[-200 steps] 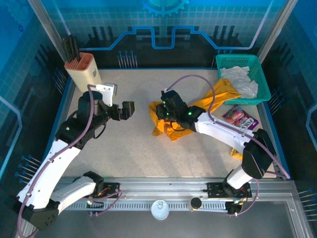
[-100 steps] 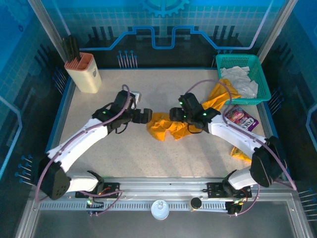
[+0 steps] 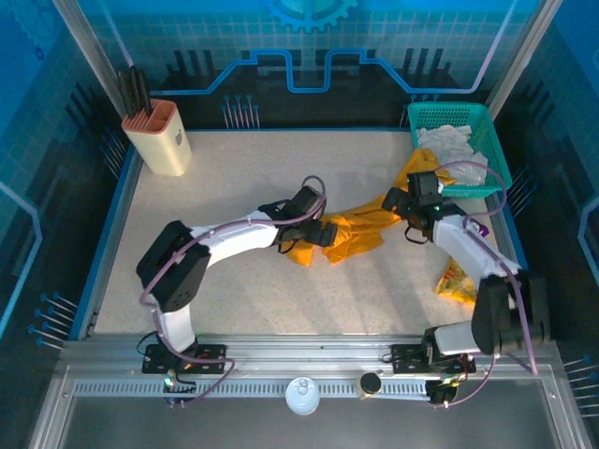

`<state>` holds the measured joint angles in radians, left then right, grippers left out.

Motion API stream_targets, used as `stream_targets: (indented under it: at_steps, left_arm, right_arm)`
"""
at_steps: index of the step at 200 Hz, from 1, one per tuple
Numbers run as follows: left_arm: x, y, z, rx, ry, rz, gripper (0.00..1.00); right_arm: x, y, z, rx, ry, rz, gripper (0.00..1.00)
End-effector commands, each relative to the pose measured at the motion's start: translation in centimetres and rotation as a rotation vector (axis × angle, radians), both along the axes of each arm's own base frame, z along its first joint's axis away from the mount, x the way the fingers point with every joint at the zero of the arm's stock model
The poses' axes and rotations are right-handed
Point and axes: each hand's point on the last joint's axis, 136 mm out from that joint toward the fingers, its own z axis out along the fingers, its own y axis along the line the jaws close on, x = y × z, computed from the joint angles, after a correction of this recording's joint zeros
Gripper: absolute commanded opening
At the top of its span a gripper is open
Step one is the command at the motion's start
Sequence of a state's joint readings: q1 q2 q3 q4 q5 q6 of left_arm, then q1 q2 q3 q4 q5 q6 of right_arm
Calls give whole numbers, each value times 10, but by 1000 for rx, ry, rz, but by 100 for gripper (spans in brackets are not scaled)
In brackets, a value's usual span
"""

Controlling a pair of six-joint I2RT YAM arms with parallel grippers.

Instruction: Fold and stack the t-shirts

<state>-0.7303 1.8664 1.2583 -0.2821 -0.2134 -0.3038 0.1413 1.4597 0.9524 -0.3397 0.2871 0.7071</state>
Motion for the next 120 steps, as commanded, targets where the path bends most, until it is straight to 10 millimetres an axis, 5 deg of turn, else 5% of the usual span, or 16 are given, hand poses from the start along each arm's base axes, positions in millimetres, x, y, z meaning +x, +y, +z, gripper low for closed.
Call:
stream_targets:
  at_steps: [1,29,48,65,78,94,120]
  left_arm:
    - [15,-8,-11,26,-23,-10,99]
    - [2,-18,-30,-5,32,-56,83]
    - [-12,-22,-36,-33,52,-68,65]
    - [-28,-27,-44,-62,97,-96,35]
    - [-40,-29,-50,-70,138,-107,1]
    - [-55,-31,-55,-67,162,-123,0]
    - [-81,-44,-47,-68,151,-195,0]
  right_arm:
    - [34,-1,-4,6,-14,-30,100]
    - [65,-1,-24,-27,7,-58,99]
    - [83,3,-34,-35,20,-60,87]
    - [97,12,-43,-35,36,-41,64]
    - [107,27,-47,-16,33,0,29]
    - [116,52,-45,8,16,72,0]
    - [124,121,-24,55,-58,280,0]
